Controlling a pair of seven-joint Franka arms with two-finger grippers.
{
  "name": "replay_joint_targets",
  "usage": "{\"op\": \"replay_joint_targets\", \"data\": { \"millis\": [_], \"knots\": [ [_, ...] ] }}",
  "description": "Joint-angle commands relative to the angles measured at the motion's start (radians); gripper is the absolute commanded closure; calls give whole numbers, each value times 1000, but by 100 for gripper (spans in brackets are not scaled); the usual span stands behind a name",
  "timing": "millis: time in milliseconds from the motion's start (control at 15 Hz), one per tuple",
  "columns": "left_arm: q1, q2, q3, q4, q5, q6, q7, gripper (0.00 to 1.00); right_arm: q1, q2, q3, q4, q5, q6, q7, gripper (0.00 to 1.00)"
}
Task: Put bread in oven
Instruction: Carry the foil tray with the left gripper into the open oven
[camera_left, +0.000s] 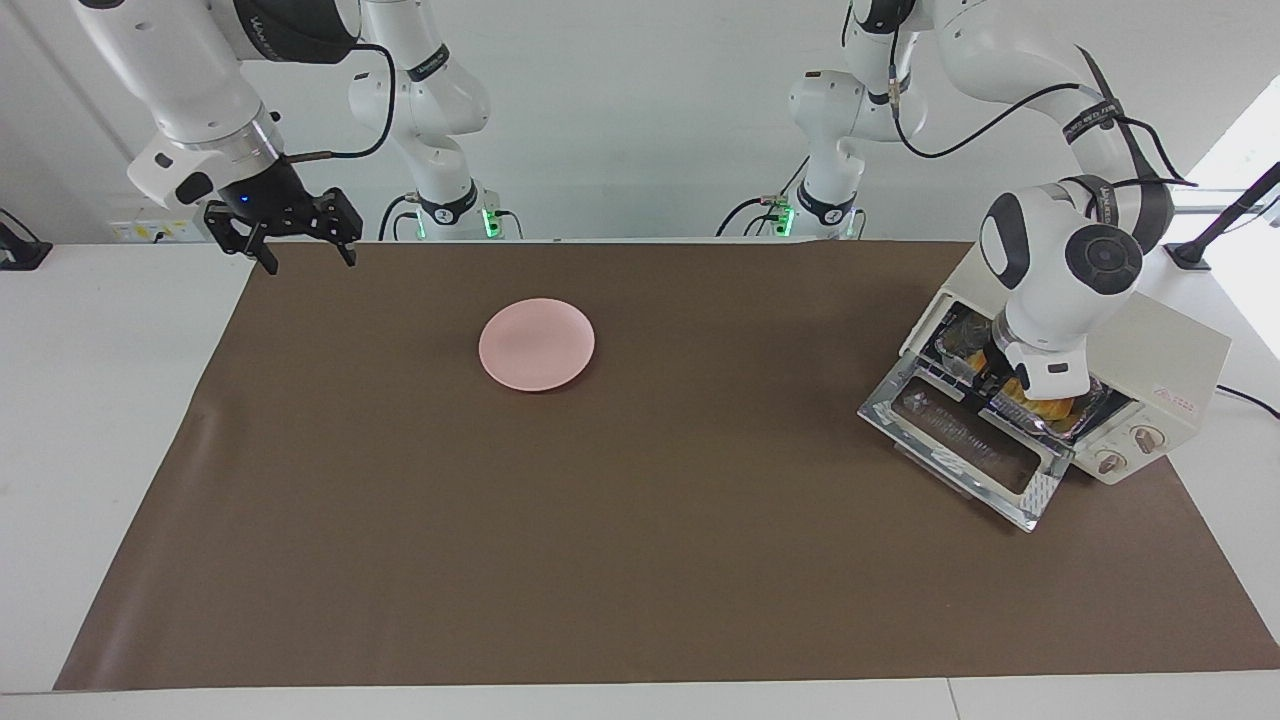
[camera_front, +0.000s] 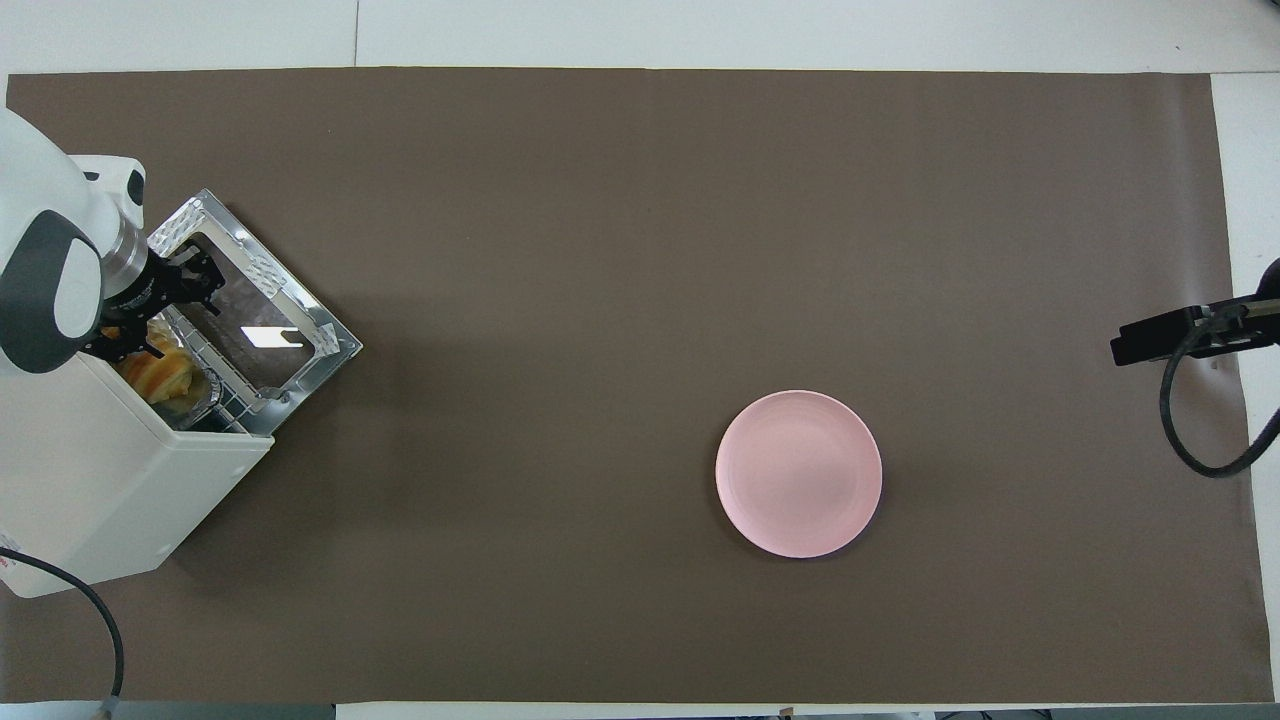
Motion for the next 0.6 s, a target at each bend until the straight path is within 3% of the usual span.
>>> {"op": "replay_joint_targets", "data": {
  "millis": [0, 200, 400, 533],
  "knots": [
    [-30, -4, 14, 44, 35, -13, 67, 0, -8, -11, 2, -12, 11, -3, 13, 0],
    [-53, -22, -7, 107, 22, -57, 110, 0, -8, -11, 2, -12, 11, -3, 13, 0],
    [-61, -105, -11, 126, -101, -117, 179, 0, -8, -11, 2, -10, 11, -3, 13, 0],
    [-61, -154, -12, 127, -106, -179, 225, 0, -8, -11, 2, -10, 11, -3, 13, 0]
  ]
}}
